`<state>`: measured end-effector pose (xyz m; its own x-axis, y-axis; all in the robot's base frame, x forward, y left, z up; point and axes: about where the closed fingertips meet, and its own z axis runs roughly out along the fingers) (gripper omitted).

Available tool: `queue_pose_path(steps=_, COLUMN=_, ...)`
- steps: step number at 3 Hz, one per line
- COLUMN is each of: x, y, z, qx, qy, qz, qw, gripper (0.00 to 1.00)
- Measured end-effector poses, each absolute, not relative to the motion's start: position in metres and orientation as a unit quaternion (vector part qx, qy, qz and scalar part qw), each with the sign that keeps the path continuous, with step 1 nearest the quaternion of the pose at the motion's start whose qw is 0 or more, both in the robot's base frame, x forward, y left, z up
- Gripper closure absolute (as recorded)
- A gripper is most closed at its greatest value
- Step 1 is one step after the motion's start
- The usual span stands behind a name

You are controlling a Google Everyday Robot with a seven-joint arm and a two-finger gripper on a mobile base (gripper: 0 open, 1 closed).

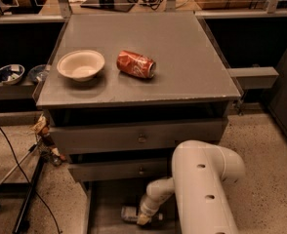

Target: Pick blue plastic bottle from bottom drawer and place on counter

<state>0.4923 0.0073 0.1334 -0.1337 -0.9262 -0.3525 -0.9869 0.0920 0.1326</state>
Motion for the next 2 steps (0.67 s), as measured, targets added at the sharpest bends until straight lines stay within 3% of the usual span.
queue_pose_path(steps=2, x=0.498, y=-0.001, z=0.159, qx=-0.656, qy=0.727, qz=0.172, qw=0.102, gripper=1.0)
